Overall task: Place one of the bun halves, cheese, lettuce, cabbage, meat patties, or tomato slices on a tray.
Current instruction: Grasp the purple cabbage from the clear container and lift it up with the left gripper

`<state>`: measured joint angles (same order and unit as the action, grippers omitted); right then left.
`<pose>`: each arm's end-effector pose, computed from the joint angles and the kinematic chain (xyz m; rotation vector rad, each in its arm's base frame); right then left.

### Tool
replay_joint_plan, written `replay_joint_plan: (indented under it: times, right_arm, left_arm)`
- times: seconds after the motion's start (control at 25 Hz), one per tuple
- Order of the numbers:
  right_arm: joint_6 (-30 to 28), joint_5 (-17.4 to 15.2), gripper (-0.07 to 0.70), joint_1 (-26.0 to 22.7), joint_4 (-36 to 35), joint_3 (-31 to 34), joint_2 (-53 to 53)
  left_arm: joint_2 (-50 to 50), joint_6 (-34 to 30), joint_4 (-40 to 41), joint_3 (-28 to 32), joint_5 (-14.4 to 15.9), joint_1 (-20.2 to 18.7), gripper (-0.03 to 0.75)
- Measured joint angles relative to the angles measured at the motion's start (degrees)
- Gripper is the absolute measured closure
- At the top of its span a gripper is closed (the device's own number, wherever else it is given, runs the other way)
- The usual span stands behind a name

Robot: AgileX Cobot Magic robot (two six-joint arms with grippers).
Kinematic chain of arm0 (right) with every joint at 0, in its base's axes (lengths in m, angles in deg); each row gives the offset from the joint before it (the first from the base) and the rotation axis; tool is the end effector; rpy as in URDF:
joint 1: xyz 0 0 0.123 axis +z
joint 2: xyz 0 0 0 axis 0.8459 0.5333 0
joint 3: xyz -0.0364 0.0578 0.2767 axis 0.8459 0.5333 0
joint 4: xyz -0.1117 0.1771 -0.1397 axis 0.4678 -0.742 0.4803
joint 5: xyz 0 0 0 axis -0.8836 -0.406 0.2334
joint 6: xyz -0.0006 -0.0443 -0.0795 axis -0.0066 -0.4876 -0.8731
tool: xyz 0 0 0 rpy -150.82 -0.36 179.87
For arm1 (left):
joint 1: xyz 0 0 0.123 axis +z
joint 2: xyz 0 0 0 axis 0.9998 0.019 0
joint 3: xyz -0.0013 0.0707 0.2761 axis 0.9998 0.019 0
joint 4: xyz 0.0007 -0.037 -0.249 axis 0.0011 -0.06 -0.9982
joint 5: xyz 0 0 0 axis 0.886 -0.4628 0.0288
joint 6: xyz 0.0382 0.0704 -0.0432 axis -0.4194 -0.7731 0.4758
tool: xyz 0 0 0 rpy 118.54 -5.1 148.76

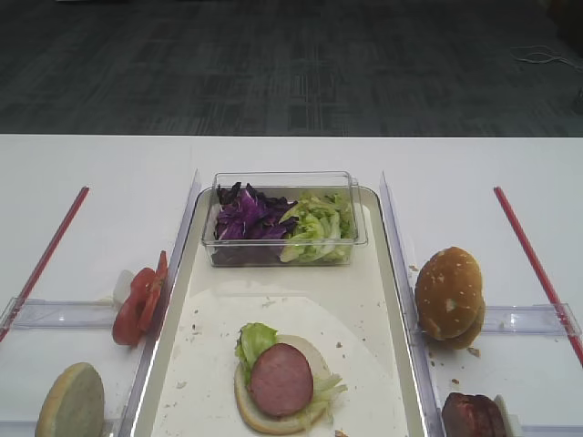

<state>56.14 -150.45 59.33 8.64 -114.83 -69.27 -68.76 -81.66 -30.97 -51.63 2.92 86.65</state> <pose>-0.0068 0.0095 0.2648 -0.1475 2.1041 0.0973 -0.0114 -0.0028 0.2645 0.0349 2.1588 -0.0775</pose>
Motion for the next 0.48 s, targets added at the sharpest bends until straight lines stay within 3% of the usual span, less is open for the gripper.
replay_joint_plan:
  times: [0.48]
  right_arm:
    - [0.0,0.0,0.226,0.0,0.0,0.0,0.0]
  left_arm:
    - [0.0,0.0,0.0,0.0,0.0,0.0,0.286]
